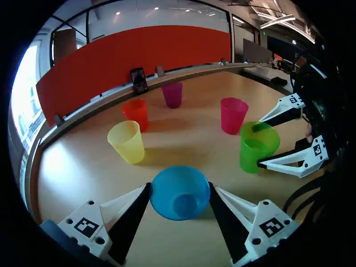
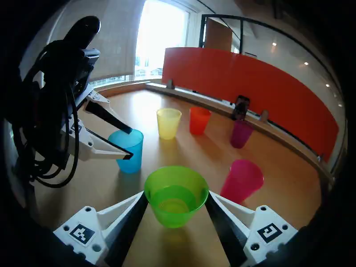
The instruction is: Pour water
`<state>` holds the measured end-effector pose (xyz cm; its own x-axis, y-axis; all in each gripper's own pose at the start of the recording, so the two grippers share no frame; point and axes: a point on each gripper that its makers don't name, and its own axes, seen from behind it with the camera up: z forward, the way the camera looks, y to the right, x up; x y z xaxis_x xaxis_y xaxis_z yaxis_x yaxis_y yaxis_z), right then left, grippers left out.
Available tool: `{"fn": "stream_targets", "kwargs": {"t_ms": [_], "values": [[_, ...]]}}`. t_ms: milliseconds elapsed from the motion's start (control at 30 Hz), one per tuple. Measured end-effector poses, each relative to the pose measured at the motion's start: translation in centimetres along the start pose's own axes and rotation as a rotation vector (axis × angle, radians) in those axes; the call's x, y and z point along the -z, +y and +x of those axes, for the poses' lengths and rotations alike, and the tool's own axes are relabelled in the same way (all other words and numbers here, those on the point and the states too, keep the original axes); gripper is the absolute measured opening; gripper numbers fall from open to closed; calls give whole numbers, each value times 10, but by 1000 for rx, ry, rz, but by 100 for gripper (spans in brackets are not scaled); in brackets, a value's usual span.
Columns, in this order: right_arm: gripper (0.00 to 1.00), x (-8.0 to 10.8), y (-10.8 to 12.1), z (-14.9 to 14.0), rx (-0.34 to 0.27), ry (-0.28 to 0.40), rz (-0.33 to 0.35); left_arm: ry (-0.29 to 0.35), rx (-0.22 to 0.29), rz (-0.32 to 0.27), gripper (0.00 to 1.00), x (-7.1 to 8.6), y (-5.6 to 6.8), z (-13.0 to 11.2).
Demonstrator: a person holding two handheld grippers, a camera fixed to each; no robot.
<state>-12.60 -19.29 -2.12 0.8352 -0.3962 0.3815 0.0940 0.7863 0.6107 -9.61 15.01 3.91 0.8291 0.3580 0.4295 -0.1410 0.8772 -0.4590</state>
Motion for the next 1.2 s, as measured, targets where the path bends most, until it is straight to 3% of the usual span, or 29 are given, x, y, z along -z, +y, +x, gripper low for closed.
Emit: {"fn": "stream_targets", "kwargs": {"t_ms": [200,967,1200], "values": [[91,-2,1,-2,0,-2,0,12,-24,8,90,0,2,-1],[91,-4,6,-21,-10,-28,-22,13,-24,15,90,4,6,-5],[92,-3,6,-22,-13,-29,-34,3,-48,18,91,3,6,-8]]}}
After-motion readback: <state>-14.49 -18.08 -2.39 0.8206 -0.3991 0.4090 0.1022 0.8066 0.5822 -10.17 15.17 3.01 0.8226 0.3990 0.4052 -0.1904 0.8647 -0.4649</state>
